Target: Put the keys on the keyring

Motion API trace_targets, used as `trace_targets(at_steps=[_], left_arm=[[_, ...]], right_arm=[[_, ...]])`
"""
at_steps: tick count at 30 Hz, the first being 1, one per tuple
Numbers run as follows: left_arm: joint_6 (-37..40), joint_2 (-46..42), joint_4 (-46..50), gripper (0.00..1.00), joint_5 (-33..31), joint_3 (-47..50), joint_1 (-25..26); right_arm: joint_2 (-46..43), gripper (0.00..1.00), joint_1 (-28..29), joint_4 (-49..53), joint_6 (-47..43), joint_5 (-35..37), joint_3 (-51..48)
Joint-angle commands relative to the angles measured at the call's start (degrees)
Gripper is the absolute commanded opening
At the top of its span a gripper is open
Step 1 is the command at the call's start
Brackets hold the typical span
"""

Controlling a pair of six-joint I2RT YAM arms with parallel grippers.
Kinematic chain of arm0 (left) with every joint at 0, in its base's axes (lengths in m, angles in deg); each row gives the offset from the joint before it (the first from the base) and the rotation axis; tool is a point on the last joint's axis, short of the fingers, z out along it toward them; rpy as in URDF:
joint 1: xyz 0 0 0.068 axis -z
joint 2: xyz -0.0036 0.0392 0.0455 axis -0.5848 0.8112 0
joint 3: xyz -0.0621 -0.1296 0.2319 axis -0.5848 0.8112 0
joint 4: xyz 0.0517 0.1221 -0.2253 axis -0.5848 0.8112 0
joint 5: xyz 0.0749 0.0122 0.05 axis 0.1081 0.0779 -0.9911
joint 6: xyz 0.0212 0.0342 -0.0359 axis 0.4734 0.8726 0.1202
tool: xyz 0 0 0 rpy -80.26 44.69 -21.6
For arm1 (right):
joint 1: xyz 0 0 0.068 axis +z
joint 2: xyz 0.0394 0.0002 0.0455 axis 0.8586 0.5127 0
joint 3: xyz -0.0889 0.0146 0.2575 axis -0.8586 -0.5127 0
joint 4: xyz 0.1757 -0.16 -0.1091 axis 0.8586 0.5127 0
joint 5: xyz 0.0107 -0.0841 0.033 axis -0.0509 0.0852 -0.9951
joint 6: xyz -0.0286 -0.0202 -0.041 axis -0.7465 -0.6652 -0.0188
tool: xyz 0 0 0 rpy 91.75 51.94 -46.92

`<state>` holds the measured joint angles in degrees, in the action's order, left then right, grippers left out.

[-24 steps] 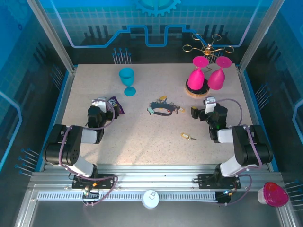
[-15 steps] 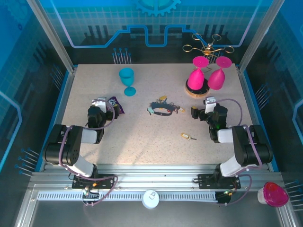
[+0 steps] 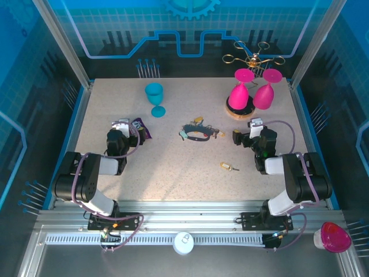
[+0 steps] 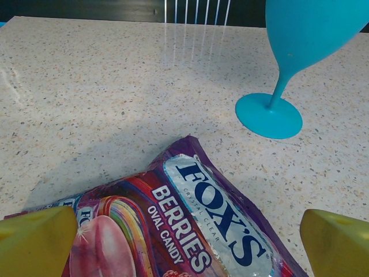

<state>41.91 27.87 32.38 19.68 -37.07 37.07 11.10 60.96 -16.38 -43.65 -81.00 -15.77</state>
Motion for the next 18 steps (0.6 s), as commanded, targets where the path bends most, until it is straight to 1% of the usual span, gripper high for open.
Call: trace_targets(at_steps=[1, 3, 5, 8, 10, 12, 14, 16, 18], left_arm=[[-0.1, -0.5, 0.2, 0.99, 1.5, -0.8, -0.7], [-0.2, -0.6, -0.3, 0.99, 0.8, -0.4, -0.7], [-0.5, -1.0, -3.1, 0.99, -0.8, 1.1, -0.7], [-0.7, -4.7, -7.4, 0.99, -0.9, 5.0, -0.7], [-0.8, -8.6, -6.8, 0.99, -1.0, 6.6, -0.7], [-0.5, -13.7, -2.7, 0.99, -0.7, 6.8, -0.5], [-1.3, -19.6, 4.2, 0.99, -0.8, 5.9, -0.1], [-4.6, -24.8, 12.0, 0.99, -1.2, 4.3, 0.1], [-8.2, -29.6, 21.5, 0.99, -0.1, 2.0, 0.0]], right_arm=[[-0.1, 1.00, 0.4, -0.5, -0.6, 0.7, 0.9], [-0.1, 1.00, 0.5, -0.8, -0.5, 0.6, 0.8], [-1.1, 1.00, 0.4, -1.7, -0.9, -0.2, -0.2], [-6.3, 1.00, 1.2, -1.2, -1.7, 0.1, -2.2], [-10.6, 1.00, 1.8, 2.2, -2.0, 1.2, -2.6], [-15.2, 1.00, 2.6, 7.4, -2.0, 1.9, -2.4], [-20.4, 1.00, 3.6, 12.2, -1.0, 3.4, -2.3], [-24.7, 1.00, 3.9, 16.9, 4.0, 5.9, -1.7], [-28.6, 1.00, 3.4, 25.5, 10.5, 7.0, 0.6]])
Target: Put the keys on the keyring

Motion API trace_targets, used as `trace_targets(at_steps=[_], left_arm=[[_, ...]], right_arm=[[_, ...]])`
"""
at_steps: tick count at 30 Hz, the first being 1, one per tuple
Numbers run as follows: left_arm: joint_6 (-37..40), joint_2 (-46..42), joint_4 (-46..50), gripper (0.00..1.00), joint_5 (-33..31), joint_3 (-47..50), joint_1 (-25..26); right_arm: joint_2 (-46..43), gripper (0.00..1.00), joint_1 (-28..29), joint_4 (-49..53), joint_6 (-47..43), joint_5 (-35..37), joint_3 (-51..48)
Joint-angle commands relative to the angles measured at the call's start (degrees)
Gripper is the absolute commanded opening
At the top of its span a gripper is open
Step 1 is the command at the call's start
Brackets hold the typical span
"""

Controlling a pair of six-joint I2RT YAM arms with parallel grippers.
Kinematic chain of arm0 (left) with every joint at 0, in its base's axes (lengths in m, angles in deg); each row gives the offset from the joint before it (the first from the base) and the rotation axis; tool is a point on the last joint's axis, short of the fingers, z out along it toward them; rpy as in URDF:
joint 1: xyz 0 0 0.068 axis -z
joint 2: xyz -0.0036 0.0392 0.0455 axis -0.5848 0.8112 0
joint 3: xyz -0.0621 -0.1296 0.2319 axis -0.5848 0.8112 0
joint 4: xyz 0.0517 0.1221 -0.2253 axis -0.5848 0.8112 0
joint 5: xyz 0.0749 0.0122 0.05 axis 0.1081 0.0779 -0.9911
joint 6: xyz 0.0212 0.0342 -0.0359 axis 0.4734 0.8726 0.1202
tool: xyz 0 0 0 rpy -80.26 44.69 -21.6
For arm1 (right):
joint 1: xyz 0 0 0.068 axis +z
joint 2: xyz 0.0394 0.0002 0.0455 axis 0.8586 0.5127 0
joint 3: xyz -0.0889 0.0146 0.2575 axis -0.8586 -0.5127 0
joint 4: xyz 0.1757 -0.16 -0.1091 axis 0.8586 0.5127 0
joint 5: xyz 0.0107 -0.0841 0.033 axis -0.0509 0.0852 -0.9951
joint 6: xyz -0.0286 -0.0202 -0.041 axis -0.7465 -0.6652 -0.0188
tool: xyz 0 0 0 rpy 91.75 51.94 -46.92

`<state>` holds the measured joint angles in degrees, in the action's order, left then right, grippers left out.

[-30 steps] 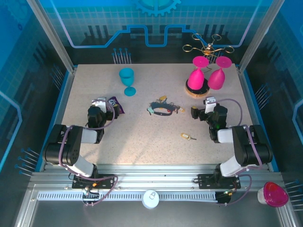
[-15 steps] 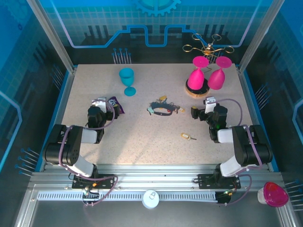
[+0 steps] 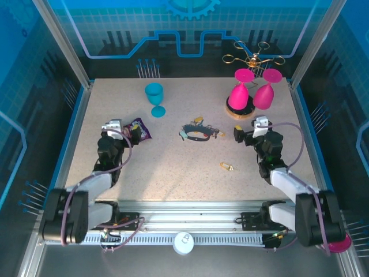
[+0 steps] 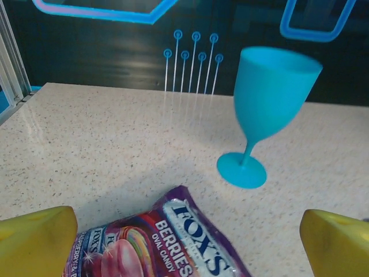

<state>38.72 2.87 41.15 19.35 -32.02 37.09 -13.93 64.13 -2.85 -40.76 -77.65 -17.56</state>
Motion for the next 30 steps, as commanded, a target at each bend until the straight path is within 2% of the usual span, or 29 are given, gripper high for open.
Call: trace_targets(at_steps=[1, 5, 7, 8, 10, 14, 19, 23, 30], left_arm=[[-6.1, -6.3, 16.8, 0.99, 1.5, -4.1, 0.0], [-12.8, -10.6, 23.7, 0.99, 6.5, -5.2, 0.2], [-17.3, -10.9, 25.6, 0.99, 9.9, -5.9, 0.9], [-18.8, -10.6, 27.6, 0.98, 10.2, -6.8, 2.3], [-20.3, -9.2, 30.8, 0.98, 9.3, -8.8, 7.0], [-23.3, -2.2, 36.6, 0.94, 3.4, -15.4, 18.8], [-28.6, 12.9, 45.9, 0.89, 0.7, -30.5, 27.2], [-28.9, 26.4, 55.4, 0.82, -1.3, -45.7, 29.9], [-25.4, 45.6, 71.1, 0.71, -4.1, -68.2, 30.2]], right_arm=[[-5.1, 1.00, -0.1, 16.7, 11.3, 4.2, 3.8], [-7.9, 0.99, -1.0, 38.8, 23.7, 4.8, 10.6], [-7.9, 0.95, -1.1, 47.8, 25.9, 0.5, 13.7], [-7.8, 0.91, -1.1, 50.7, 26.4, -2.7, 14.5], [-8.0, 0.90, -0.6, 54.6, 27.4, -7.8, 15.2], [-8.6, 0.83, 2.8, 59.3, 29.1, -8.9, 15.3], [-7.5, 0.81, 7.1, 61.1, 29.2, -5.5, 15.4], [-6.3, 0.81, 8.4, 61.6, 29.9, -4.2, 15.9], [-7.6, 0.81, 9.1, 64.0, 29.9, -2.2, 17.4]])
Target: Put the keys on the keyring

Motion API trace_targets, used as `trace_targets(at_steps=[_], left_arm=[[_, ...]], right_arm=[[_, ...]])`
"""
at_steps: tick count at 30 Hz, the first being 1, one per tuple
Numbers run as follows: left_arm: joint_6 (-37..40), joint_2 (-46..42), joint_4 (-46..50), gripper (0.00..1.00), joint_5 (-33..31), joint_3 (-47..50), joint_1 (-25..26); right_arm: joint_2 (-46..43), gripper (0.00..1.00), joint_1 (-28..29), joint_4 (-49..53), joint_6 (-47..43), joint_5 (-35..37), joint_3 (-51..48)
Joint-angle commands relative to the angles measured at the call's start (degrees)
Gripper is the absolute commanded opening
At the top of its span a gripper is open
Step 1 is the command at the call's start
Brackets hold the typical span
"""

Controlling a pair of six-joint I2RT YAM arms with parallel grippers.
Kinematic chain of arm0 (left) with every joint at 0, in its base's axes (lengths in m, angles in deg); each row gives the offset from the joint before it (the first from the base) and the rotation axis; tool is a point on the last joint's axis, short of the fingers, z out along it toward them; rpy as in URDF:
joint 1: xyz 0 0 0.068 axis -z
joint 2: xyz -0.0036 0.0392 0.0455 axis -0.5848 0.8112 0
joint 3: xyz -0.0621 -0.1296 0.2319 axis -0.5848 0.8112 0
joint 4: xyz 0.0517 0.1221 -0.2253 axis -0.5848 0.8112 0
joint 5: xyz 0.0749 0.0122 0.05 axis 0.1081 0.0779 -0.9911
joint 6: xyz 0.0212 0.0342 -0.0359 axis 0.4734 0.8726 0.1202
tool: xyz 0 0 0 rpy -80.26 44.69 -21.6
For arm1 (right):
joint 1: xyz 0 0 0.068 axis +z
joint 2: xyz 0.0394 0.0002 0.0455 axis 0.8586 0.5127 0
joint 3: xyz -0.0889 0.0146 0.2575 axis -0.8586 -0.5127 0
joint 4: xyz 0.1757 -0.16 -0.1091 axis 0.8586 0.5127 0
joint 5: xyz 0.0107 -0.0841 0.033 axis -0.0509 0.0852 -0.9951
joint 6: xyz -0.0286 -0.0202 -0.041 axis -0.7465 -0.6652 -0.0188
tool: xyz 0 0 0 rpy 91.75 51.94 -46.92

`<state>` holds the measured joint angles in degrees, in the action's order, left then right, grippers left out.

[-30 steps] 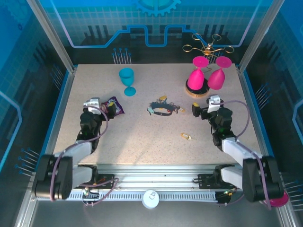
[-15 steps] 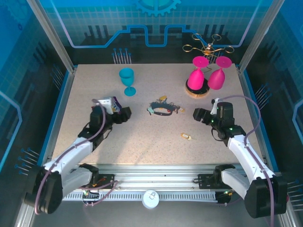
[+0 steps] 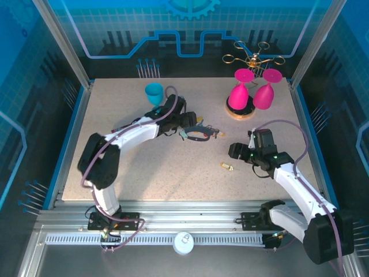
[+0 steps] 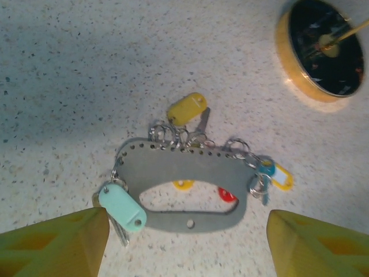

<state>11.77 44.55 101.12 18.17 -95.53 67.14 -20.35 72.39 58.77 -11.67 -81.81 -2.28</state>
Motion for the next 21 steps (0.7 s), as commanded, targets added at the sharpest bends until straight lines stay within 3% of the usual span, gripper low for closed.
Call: trace_targets(at_steps=[1, 14, 21], left_arm=[[2.5, 5.9, 12.4, 0.70, -3.8, -6.6, 0.2], [8.1, 19.9, 18.4, 0.44, -9.6, -21.4, -0.1], [4.4, 19.5, 22.9, 0.48, -8.3, -22.3, -0.3]], right_arm=[[-1.7, 0.81, 0.9, 2.5, 0.8, 2.2, 2.2], [-4.6, 0.79, 0.9, 3.4, 0.9, 3.6, 1.0], [-5.5, 0.79, 0.9, 3.7, 1.3, 4.2, 1.0]])
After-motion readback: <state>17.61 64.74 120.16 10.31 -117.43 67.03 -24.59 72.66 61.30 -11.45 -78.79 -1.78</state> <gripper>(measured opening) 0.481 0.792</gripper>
